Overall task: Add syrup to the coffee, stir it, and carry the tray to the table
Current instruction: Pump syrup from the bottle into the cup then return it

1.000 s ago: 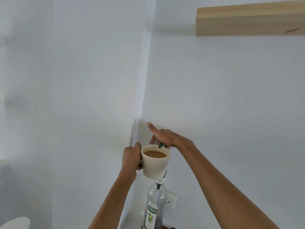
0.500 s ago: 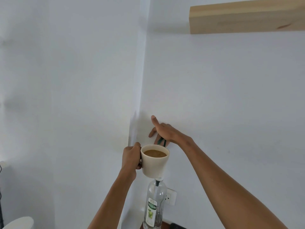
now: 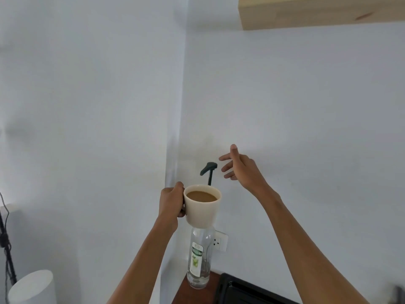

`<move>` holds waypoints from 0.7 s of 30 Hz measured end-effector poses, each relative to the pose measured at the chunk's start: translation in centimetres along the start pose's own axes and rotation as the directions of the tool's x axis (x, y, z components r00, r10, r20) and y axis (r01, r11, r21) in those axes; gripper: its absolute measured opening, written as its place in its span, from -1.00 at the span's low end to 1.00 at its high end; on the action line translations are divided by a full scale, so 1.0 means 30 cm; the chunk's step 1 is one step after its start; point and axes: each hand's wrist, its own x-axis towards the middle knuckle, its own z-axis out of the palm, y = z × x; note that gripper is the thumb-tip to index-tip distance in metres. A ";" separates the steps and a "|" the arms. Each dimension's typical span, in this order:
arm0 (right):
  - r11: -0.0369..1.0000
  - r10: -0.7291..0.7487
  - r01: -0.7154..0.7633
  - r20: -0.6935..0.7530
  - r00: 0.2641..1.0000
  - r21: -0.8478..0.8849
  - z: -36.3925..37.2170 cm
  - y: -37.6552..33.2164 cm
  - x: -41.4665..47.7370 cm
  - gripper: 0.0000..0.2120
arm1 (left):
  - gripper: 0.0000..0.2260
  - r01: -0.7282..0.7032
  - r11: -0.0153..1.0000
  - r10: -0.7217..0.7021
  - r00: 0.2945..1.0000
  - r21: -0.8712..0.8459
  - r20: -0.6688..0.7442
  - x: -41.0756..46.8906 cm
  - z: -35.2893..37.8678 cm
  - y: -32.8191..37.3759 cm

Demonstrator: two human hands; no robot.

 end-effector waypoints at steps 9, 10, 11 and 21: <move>0.982 0.151 -0.159 0.081 0.985 0.103 -0.098 0.147 -0.312 -0.27 | -0.66 0.048 0.999 -0.048 0.998 0.007 0.048 -0.156 0.115 -0.139; 0.977 0.163 -0.175 0.101 0.982 0.122 -0.107 0.163 -0.359 -0.24 | -0.66 0.052 0.999 -0.052 0.997 0.005 0.055 -0.175 0.131 -0.157; 0.972 0.172 -0.189 0.124 0.977 0.142 -0.115 0.180 -0.407 -0.23 | -0.67 0.055 0.998 -0.055 0.997 0.003 0.062 -0.193 0.146 -0.174; 0.920 0.271 -0.334 0.285 0.919 0.203 -0.198 0.393 -0.807 -0.61 | -0.71 0.138 0.990 -0.137 0.983 0.000 0.119 -0.379 0.294 -0.395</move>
